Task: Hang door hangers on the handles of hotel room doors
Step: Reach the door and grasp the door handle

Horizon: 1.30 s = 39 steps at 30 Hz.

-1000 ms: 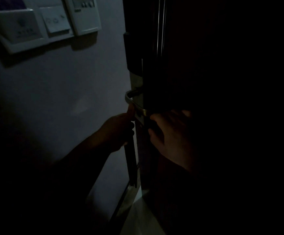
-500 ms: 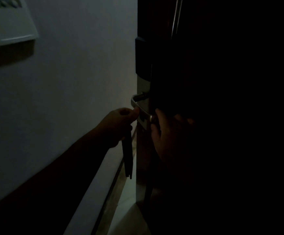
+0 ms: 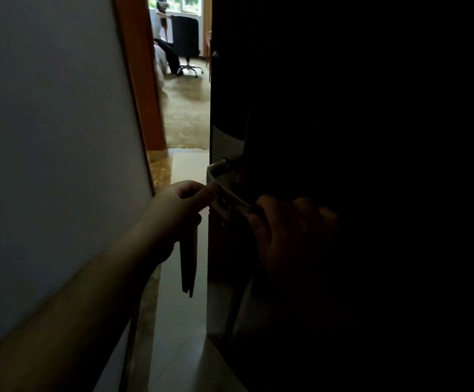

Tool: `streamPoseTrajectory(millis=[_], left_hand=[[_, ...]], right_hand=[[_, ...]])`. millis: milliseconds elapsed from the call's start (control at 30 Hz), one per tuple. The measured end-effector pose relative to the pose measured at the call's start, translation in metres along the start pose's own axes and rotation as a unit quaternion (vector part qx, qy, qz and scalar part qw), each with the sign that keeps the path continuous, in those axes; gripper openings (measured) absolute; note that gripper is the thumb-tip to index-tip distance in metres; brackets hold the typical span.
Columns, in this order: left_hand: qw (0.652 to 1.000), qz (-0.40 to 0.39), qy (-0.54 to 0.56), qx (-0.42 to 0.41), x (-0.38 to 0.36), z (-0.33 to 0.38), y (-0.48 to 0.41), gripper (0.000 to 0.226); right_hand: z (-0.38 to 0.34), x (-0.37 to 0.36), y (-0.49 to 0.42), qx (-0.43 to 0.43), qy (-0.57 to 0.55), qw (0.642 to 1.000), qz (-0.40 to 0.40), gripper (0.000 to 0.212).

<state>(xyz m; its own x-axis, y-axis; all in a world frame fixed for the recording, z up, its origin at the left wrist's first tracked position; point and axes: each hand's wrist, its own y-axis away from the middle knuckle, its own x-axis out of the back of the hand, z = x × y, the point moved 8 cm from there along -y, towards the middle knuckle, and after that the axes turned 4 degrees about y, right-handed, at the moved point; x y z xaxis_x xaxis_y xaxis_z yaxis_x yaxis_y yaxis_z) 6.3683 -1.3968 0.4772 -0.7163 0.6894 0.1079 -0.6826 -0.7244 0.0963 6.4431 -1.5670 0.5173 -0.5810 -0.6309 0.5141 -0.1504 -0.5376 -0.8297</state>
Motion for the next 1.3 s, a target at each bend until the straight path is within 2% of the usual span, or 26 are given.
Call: streamPoseTrajectory(millis=[67,233,300,400,700,900,1033,1200,1300], left_hand=[[1.0,-0.014,0.02,0.008,-0.008,-0.002,-0.025,0.04],[0.998,-0.068,-0.004,0.004,-0.034,-0.007,-0.082,0.032],[0.996,-0.089,-0.016,0.009,-0.047,-0.007,-0.103,0.036],[0.992,-0.121,-0.033,0.01,-0.074,-0.005,-0.131,0.046],[0.976,-0.213,0.014,0.037,-0.147,-0.004,-0.207,0.044],[0.959,-0.283,0.0,0.016,-0.188,-0.002,-0.245,0.026],[0.944,-0.33,0.006,-0.002,-0.213,-0.001,-0.264,0.033],[0.917,-0.397,0.023,-0.043,-0.24,0.009,-0.278,0.037],[0.9,-0.435,0.019,-0.028,-0.253,0.01,-0.286,0.037]], right_hand=[[0.01,-0.018,-0.003,0.006,0.013,1.0,-0.008,0.04],[0.034,-0.055,-0.003,0.009,0.077,0.997,-0.009,0.037],[0.046,-0.068,-0.006,0.004,0.09,0.996,-0.004,0.037],[0.069,-0.09,-0.01,-0.033,0.085,0.996,-0.015,0.036],[0.125,-0.144,-0.025,-0.073,0.051,0.996,-0.005,0.025],[0.155,-0.162,-0.028,-0.112,0.076,0.989,-0.062,0.031],[0.175,-0.169,-0.034,-0.189,0.075,0.971,-0.122,0.027],[0.186,-0.182,-0.041,-0.251,0.125,0.941,-0.191,0.031],[0.197,-0.19,-0.034,-0.316,0.128,0.915,-0.217,0.036]])
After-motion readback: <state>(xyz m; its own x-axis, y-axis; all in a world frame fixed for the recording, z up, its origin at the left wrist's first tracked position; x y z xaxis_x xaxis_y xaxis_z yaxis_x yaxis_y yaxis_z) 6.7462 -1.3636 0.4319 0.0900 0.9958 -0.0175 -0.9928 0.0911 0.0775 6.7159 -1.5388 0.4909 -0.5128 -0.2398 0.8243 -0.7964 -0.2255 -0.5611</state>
